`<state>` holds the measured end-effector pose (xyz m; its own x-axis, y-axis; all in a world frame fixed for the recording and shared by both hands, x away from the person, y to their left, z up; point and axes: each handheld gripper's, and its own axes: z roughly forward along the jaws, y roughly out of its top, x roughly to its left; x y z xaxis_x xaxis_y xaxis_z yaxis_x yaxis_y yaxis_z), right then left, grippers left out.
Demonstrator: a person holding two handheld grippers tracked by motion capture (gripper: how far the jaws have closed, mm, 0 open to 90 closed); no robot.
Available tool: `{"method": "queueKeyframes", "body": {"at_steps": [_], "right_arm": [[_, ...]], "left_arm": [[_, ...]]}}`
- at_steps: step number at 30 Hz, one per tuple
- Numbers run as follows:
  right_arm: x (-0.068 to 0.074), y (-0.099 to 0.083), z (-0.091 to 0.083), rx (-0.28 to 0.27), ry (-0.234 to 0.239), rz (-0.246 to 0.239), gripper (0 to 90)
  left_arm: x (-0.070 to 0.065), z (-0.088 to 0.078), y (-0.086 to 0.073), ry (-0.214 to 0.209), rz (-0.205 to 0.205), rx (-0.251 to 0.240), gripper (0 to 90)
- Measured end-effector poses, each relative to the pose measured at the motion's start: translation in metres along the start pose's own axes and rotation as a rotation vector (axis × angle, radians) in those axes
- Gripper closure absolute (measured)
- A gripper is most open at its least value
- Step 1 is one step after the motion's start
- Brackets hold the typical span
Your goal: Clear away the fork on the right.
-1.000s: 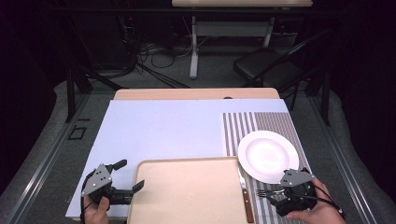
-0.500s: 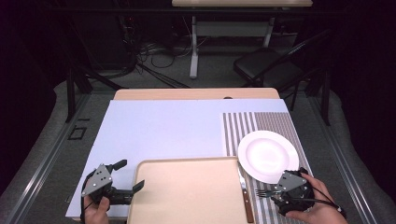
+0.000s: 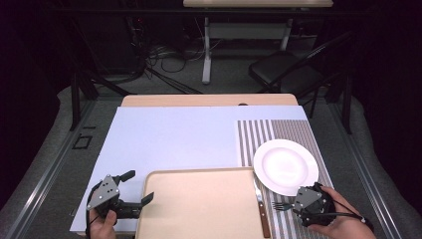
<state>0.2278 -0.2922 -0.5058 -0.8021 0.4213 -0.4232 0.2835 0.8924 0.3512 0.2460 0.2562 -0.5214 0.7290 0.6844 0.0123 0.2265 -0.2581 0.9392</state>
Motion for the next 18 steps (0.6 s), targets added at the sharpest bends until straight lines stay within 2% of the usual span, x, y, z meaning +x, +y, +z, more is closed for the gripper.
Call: {"method": "queueKeyframes", "body": {"at_steps": [3, 7, 11, 13, 16, 18], "right_arm": [[0.0004, 0.0, 0.0007, 0.027, -0.002, -0.046, 33.4], [0.002, -0.0002, -0.0004, 0.048, 0.007, -0.063, 39.8], [0.0032, -0.0013, -0.0022, 0.023, -0.009, -0.11, 42.3], [0.0033, -0.0026, -0.0023, 0.01, 0.007, -0.133, 45.7], [0.0025, -0.0046, -0.0018, 0.02, -0.002, -0.156, 45.2], [0.0022, -0.0067, -0.0021, 0.033, 0.001, -0.129, 46.3]], "left_arm": [[-0.0002, -0.0001, 0.0001, 0.001, 0.001, 0.002, 5.1], [0.0, 0.0002, 0.0, 0.0, 0.0, 0.002, 5.1], [-0.0001, 0.0001, 0.0, 0.0, 0.0, 0.004, 5.1], [0.0, 0.0, 0.0, 0.001, -0.002, 0.002, 5.1], [0.0002, -0.0003, -0.0001, 0.0, -0.002, 0.002, 5.1], [0.0003, -0.0004, 0.0, -0.001, -0.002, 0.005, 5.1]]}}
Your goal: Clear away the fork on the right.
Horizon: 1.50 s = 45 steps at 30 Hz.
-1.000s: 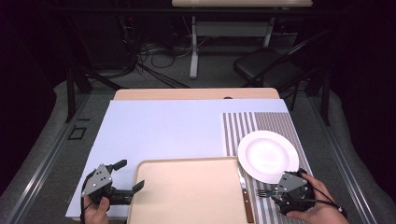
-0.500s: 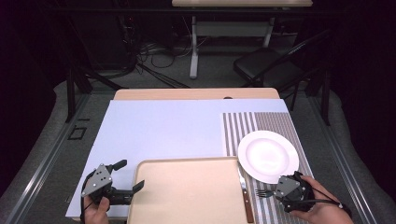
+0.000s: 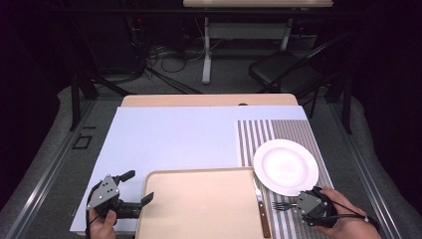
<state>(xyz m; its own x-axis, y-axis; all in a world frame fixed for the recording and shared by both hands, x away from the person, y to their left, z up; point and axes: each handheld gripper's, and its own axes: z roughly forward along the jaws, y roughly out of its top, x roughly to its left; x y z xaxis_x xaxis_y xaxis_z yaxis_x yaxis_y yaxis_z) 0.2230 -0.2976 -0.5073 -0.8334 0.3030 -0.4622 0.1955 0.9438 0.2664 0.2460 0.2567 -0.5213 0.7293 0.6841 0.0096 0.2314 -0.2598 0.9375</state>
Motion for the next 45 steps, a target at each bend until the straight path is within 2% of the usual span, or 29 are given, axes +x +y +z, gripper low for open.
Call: {"method": "queueKeyframes", "body": {"at_steps": [1, 4, 6, 8, 13, 18, 21, 26, 29, 36, 37, 40, 45], "right_arm": [[-0.001, -0.002, 0.0, -0.004, 0.016, -0.009, 47.1], [-0.002, -0.005, 0.0, 0.007, 0.01, -0.027, 50.6], [-0.002, -0.008, 0.001, 0.022, 0.019, -0.019, 53.1], [-0.003, -0.01, 0.002, 0.035, 0.023, -0.039, 54.9], [-0.004, -0.017, 0.008, 0.063, 0.048, -0.025, 57.8], [-0.007, -0.021, 0.013, 0.08, 0.051, -0.029, 60.1], [-0.009, -0.022, 0.015, 0.094, 0.051, -0.049, 61.4], [-0.01, -0.023, 0.019, 0.102, 0.065, -0.053, 64.1], [-0.012, -0.024, 0.022, 0.111, 0.077, -0.076, 65.6], [-0.015, -0.022, 0.026, 0.121, 0.105, -0.079, 68.1], [-0.016, -0.021, 0.026, 0.123, 0.108, -0.092, 68.5], [-0.016, -0.022, 0.027, 0.122, 0.119, -0.076, 69.5], [-0.017, -0.021, 0.027, 0.13, 0.132, -0.085, 70.1]], "left_arm": [[0.0, 0.0, 0.0, 0.0, 0.0, 0.001, 5.1], [0.0, 0.001, 0.0, 0.0, 0.0, 0.002, 5.1], [0.0, 0.0, 0.0, 0.0, -0.001, 0.002, 5.1], [0.0, 0.0, 0.0, 0.001, 0.0, 0.002, 5.1], [0.0, 0.0, 0.0, 0.001, -0.001, 0.002, 5.1], [0.0, 0.001, 0.0, 0.002, -0.001, 0.002, 5.1], [0.001, 0.001, 0.0, 0.005, -0.001, 0.003, 5.1], [0.001, 0.001, 0.0, 0.006, -0.002, 0.003, 5.1], [0.001, 0.001, 0.0, 0.006, -0.003, 0.004, 5.1], [0.001, 0.001, 0.0, 0.006, -0.002, 0.004, 5.1], [0.001, 0.001, 0.0, 0.006, -0.001, 0.005, 5.1], [0.001, 0.001, 0.0, 0.006, -0.001, 0.004, 5.1], [0.001, 0.001, 0.0, 0.006, -0.003, 0.003, 5.3]]}}
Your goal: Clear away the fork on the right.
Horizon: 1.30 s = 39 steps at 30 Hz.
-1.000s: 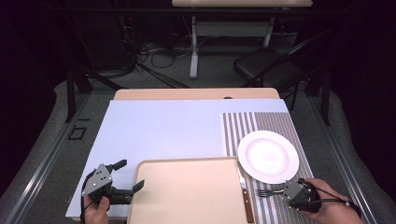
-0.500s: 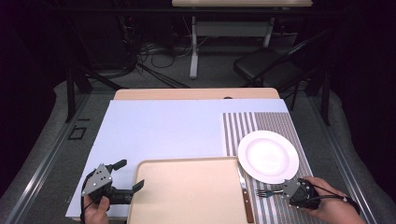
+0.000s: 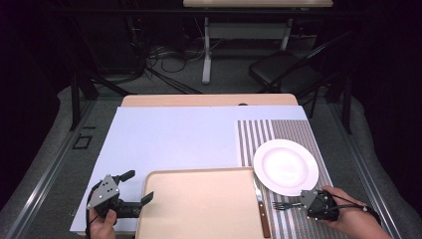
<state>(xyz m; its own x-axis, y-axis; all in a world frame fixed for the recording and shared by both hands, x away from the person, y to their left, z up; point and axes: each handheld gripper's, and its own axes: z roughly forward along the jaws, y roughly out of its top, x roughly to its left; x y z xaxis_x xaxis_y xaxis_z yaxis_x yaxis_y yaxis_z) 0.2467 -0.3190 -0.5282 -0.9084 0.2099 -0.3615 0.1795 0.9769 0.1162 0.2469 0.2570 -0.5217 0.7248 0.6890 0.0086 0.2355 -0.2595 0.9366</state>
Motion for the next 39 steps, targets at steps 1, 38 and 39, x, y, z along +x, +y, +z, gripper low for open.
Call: {"method": "queueKeyframes", "body": {"at_steps": [1, 38, 39], "right_arm": [[-0.0001, 0.0009, -0.0012, 0.022, 0.0, -0.005, 70.1], [-0.0026, 0.0102, 0.0007, 0.074, 0.057, -0.135, 76.6], [-0.0022, 0.0097, 0.0017, 0.059, 0.05, -0.135, 76.7]], "left_arm": [[-0.0001, 0.0, 0.0, 0.0, 0.002, 0.0, 5.5], [0.0003, -0.0002, -0.0001, 0.001, 0.0, -0.001, 5.7], [0.0003, -0.0003, -0.0001, 0.001, 0.0, -0.001, 5.7]]}}
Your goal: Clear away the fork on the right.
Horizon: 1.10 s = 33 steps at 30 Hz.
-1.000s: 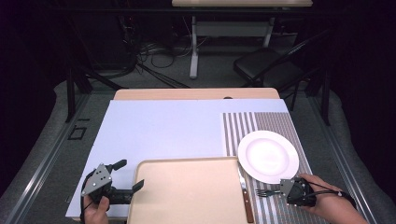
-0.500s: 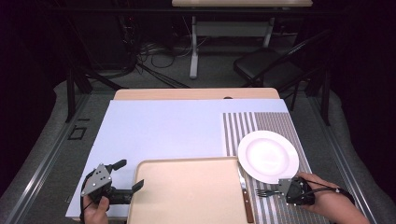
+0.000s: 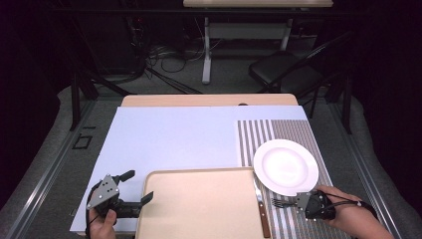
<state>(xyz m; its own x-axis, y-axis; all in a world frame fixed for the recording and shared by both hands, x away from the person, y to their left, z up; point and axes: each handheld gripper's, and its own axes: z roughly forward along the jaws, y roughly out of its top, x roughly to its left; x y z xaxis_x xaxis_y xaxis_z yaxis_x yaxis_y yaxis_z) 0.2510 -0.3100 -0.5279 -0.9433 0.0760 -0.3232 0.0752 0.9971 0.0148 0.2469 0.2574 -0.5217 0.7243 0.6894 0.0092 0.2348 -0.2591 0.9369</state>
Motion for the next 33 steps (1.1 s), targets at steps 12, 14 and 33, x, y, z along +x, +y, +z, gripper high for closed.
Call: {"method": "queueKeyframes", "body": {"at_steps": [12, 14, 33], "right_arm": [[-0.002, 0.002, -0.001, 0.025, 0.01, 0.02, 77.3], [-0.001, 0.002, -0.001, 0.027, 0.005, 0.026, 77.3], [0.003, 0.004, -0.015, -0.013, 0.005, 0.075, 77.5]], "left_arm": [[0.001, 0.0, 0.0, -0.001, 0.002, 0.004, 5.7], [0.001, 0.0, 0.0, 0.0, 0.001, 0.003, 5.7], [0.001, 0.0, 0.0, 0.003, -0.002, 0.005, 5.7]]}}
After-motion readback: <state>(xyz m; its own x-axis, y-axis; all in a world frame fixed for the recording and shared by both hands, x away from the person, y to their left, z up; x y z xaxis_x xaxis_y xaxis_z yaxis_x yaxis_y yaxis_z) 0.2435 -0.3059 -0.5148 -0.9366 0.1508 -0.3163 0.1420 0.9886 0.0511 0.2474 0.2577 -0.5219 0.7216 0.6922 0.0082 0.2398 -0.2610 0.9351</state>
